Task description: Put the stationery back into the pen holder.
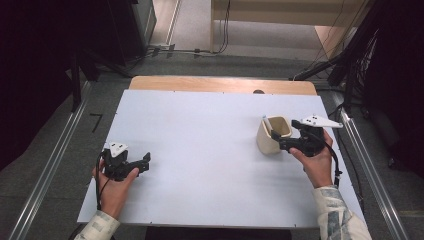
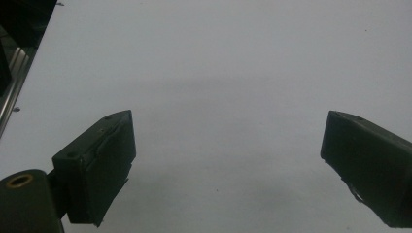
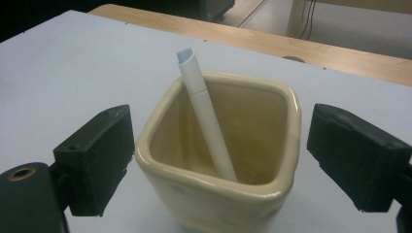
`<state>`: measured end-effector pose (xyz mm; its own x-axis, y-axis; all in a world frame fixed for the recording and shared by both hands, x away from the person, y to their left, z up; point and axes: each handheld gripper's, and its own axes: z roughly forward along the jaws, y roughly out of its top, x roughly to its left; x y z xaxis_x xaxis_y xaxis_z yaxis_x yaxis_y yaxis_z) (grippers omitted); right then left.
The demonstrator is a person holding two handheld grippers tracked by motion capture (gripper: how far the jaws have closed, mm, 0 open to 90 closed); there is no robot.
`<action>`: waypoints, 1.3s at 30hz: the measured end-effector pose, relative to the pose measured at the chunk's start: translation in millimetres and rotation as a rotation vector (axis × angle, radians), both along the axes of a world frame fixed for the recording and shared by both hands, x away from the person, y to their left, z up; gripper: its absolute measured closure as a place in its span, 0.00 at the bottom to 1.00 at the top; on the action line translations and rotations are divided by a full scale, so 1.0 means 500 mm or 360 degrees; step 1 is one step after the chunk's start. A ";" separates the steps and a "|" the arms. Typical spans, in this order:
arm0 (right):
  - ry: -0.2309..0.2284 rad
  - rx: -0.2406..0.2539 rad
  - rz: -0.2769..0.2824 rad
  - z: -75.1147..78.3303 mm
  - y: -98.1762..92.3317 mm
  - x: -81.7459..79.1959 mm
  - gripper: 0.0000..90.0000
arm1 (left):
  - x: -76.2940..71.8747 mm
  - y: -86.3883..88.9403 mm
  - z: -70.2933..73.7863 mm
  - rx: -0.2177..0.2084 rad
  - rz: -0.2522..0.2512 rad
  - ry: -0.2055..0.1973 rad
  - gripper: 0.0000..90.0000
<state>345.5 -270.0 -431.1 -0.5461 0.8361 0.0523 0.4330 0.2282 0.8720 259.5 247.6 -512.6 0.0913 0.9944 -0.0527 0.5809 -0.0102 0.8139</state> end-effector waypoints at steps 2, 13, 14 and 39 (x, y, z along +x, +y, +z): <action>-0.0003 -0.0004 -0.0001 -0.001 -0.004 -0.006 0.10 | 0.000 0.000 0.000 0.0002 0.0001 0.0001 0.07; 0.0013 -0.0032 -0.0036 -0.019 -0.032 -0.043 0.09 | -0.001 0.000 0.000 0.0002 -0.0001 0.0003 0.07; 0.0019 -0.0034 -0.0036 -0.021 -0.035 -0.046 0.09 | -0.001 0.000 0.000 0.0003 -0.0002 0.0004 0.07; 0.0031 -0.0105 -0.0099 -0.051 -0.082 -0.113 0.09 | -0.005 0.000 0.003 -0.0008 -0.0010 -0.0013 0.07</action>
<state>289.1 -311.2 -456.4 -0.4926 0.8703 0.0062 0.4649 0.2571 0.8472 257.2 247.6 -511.2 0.0981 0.9935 -0.0571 0.5741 -0.0096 0.8187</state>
